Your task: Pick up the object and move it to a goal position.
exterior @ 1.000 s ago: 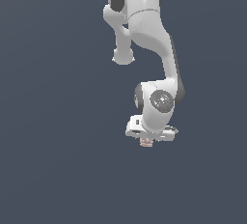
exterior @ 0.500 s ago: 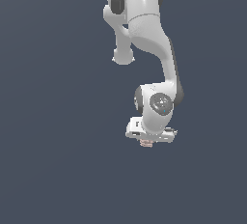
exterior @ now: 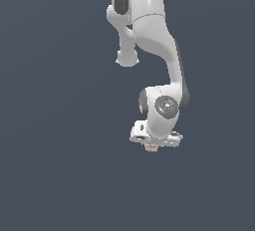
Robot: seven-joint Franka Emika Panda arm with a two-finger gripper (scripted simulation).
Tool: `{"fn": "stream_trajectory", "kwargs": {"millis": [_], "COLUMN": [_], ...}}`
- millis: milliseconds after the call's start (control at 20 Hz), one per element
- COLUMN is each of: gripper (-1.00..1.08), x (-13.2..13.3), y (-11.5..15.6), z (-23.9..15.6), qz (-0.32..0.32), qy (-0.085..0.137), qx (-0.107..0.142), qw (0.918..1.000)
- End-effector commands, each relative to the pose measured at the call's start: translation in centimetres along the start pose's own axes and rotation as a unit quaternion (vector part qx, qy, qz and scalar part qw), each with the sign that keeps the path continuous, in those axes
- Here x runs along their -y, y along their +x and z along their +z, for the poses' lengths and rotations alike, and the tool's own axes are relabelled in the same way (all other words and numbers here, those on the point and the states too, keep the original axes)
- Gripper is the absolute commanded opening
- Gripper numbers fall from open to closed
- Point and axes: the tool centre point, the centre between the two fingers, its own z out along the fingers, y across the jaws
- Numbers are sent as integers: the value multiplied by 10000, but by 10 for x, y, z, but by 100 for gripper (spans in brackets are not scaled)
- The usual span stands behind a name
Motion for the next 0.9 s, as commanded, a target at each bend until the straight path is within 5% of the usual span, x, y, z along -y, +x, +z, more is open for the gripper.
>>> {"fn": "stream_trajectory", "kwargs": {"millis": [0, 850], "gripper": [-100, -100], "x": [2, 60], "y": [1, 15], "z": [-5, -126], "qz": [-2, 1], "qy": [2, 0], "qx": [-4, -5], "qw": [10000, 10000]}}
